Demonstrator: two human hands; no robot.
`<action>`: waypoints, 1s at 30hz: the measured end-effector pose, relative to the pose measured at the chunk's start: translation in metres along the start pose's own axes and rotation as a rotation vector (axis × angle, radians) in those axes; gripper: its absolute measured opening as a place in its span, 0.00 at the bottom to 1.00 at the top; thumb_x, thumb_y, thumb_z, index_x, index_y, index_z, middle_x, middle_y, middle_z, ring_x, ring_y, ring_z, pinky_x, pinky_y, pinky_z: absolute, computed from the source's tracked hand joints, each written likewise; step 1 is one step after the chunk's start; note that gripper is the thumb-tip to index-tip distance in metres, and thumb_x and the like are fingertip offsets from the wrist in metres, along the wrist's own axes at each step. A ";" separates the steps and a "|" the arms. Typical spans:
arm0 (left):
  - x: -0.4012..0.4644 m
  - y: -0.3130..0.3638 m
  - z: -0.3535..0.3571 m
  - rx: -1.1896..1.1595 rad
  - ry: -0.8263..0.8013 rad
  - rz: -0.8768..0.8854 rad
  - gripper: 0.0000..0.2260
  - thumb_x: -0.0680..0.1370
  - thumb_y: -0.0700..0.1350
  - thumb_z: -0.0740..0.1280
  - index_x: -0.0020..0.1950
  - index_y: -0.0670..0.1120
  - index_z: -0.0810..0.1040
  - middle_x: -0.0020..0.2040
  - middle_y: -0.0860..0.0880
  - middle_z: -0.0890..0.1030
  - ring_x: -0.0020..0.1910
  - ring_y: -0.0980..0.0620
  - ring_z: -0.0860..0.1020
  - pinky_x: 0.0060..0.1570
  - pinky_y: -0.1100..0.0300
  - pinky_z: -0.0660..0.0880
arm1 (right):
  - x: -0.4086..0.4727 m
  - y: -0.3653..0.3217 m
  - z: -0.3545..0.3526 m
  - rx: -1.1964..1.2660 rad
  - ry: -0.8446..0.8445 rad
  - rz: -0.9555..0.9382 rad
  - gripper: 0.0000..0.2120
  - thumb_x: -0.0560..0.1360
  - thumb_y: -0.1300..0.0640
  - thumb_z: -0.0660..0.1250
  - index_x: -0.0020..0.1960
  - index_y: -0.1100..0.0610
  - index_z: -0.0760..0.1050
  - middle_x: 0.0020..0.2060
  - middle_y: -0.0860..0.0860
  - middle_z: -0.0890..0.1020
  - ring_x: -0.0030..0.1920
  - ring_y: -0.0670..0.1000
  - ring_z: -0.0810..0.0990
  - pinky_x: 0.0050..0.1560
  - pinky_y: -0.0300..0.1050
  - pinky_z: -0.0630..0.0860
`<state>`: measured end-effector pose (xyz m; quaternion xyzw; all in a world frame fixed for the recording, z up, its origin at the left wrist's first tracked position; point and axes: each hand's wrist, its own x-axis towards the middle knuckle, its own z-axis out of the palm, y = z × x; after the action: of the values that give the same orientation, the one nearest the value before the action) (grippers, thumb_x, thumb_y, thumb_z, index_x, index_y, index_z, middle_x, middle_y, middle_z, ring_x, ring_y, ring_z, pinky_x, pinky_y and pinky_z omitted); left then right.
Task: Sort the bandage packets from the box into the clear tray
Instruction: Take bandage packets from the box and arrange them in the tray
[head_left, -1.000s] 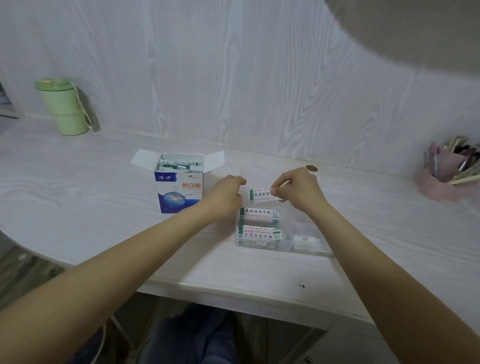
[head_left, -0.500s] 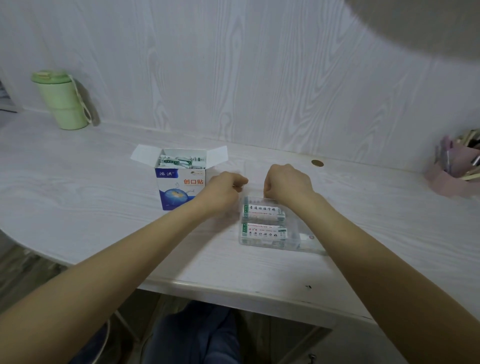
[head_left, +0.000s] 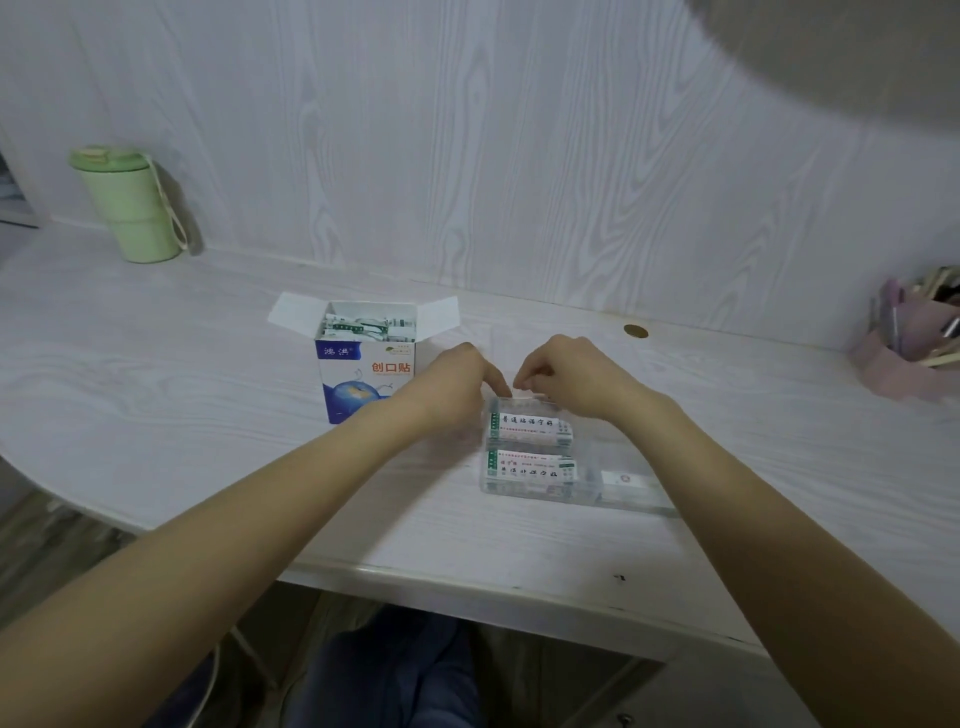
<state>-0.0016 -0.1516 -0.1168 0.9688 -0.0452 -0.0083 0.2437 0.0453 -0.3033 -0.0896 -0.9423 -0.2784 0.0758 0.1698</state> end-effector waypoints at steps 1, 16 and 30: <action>0.002 -0.001 0.001 0.026 -0.007 0.008 0.25 0.73 0.27 0.55 0.60 0.48 0.80 0.62 0.43 0.70 0.62 0.45 0.72 0.60 0.57 0.69 | -0.003 0.002 -0.003 0.024 0.022 0.005 0.13 0.77 0.66 0.60 0.53 0.59 0.81 0.51 0.52 0.83 0.46 0.47 0.78 0.45 0.36 0.70; 0.008 0.006 0.001 0.149 -0.032 -0.008 0.20 0.74 0.30 0.60 0.60 0.47 0.80 0.58 0.46 0.68 0.56 0.45 0.73 0.58 0.57 0.71 | 0.001 0.011 0.000 -0.165 -0.113 0.125 0.17 0.76 0.68 0.55 0.51 0.58 0.82 0.54 0.57 0.81 0.47 0.55 0.79 0.47 0.47 0.76; -0.021 0.014 -0.008 0.000 0.102 0.005 0.17 0.78 0.36 0.57 0.65 0.45 0.73 0.64 0.44 0.70 0.63 0.47 0.71 0.60 0.59 0.66 | -0.030 0.006 -0.008 0.096 0.189 0.095 0.17 0.75 0.66 0.55 0.48 0.53 0.82 0.51 0.52 0.82 0.48 0.53 0.80 0.50 0.48 0.77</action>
<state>-0.0236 -0.1577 -0.1035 0.9679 -0.0350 0.0416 0.2455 0.0259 -0.3269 -0.0827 -0.9482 -0.2120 0.0078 0.2362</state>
